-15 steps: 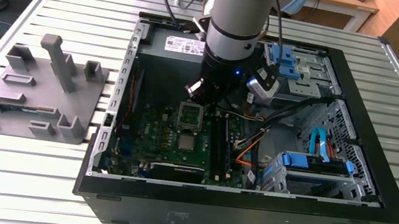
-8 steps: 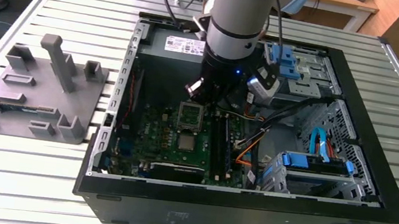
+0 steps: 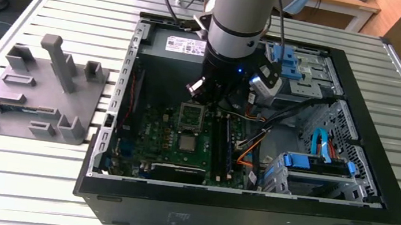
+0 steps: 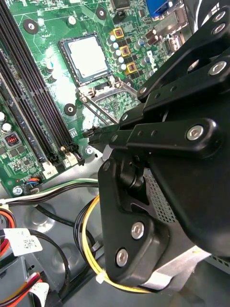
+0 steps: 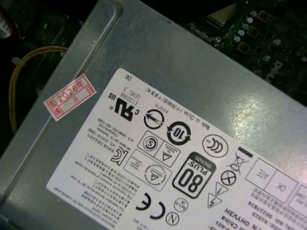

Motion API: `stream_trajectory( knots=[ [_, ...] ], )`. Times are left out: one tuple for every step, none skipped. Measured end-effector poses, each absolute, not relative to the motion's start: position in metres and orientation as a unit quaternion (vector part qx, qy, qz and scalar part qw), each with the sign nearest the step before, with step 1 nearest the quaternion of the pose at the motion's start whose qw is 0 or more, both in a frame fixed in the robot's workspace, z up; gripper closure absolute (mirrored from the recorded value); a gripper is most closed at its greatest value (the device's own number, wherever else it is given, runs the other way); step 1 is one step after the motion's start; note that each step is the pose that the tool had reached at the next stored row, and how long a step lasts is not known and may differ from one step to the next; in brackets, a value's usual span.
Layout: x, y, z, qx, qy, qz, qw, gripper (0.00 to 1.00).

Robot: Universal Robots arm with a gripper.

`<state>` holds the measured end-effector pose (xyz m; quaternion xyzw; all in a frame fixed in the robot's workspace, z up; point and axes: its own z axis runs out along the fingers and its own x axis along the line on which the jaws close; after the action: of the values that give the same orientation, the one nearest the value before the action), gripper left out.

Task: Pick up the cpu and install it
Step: 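Close the cpu cover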

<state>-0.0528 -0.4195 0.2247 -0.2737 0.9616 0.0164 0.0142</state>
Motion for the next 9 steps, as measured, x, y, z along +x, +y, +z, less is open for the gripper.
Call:
stream_trajectory(
  knots=[
    [-0.0528, -0.4195, 0.2247, -0.274, 0.962, 0.016, 0.014, 0.89],
    [-0.0529, -0.4195, 0.2247, -0.276, 0.961, 0.016, 0.014, 0.89],
    [-0.0528, -0.4194, 0.2247, -0.281, 0.959, 0.016, 0.014, 0.89],
    [-0.0528, -0.4194, 0.2247, -0.289, 0.957, 0.017, 0.014, 0.89],
    [-0.0528, -0.4194, 0.2248, -0.296, 0.955, 0.017, 0.014, 0.89],
    [-0.0528, -0.4194, 0.2248, -0.304, 0.952, 0.017, 0.014, 0.89],
    [-0.0528, -0.4194, 0.2248, -0.309, 0.951, 0.017, 0.014, 0.89],
    [-0.0528, -0.4195, 0.2247, -0.31, 0.951, 0.017, 0.014, 0.89],
    [-0.0528, -0.4194, 0.2247, -0.31, 0.951, 0.017, 0.014, 0.89]
  ],
)
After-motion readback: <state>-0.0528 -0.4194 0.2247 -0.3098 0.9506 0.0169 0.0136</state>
